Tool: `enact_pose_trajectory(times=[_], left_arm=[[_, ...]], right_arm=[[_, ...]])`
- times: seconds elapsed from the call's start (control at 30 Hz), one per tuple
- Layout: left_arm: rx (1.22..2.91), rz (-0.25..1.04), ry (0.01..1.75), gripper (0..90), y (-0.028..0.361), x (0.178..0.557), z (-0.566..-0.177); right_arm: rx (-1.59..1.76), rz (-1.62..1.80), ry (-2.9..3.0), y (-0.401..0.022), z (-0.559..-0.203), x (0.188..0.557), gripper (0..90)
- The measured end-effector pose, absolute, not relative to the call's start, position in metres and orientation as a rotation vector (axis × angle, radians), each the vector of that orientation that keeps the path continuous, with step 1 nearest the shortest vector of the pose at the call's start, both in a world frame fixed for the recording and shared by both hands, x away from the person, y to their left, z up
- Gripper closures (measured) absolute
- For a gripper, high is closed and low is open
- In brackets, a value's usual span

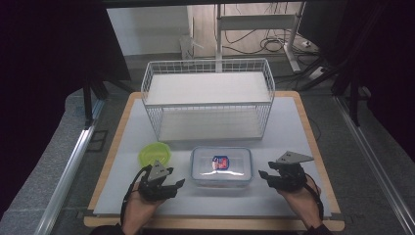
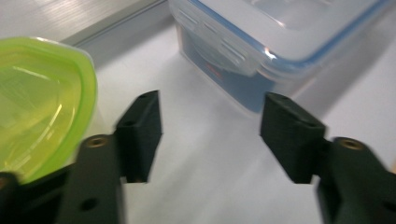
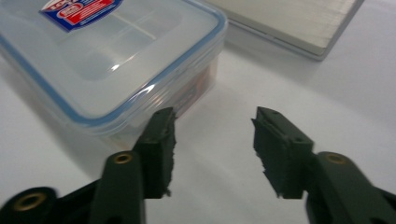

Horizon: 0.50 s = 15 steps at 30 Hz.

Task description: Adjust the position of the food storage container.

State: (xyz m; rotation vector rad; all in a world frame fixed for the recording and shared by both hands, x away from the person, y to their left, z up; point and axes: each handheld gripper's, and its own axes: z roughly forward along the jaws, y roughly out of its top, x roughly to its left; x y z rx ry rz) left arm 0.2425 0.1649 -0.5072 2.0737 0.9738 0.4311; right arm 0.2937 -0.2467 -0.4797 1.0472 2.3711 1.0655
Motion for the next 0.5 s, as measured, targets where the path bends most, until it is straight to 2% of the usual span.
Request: enact_pose_trajectory(times=[0.07,0.17,0.37,0.5], left_arm=[[2.062,0.419,0.958,28.9,0.1688,0.2382,-0.509],[2.06,0.397,0.927,21.7,0.1723,0.234,-0.5111],[2.075,0.349,0.9,18.5,0.1719,0.233,-0.514],[2.08,0.354,0.896,11.9,0.171,0.2333,-0.5142]], right_arm=[[1.033,1.067,2.382,-0.2471,-0.4809,0.2905,40.8],[1.026,1.084,2.387,-0.2486,-0.4821,0.2852,34.9],[1.026,1.112,2.406,-0.2524,-0.4842,0.2825,26.8],[1.043,1.133,2.396,-0.2534,-0.4852,0.284,22.1]])
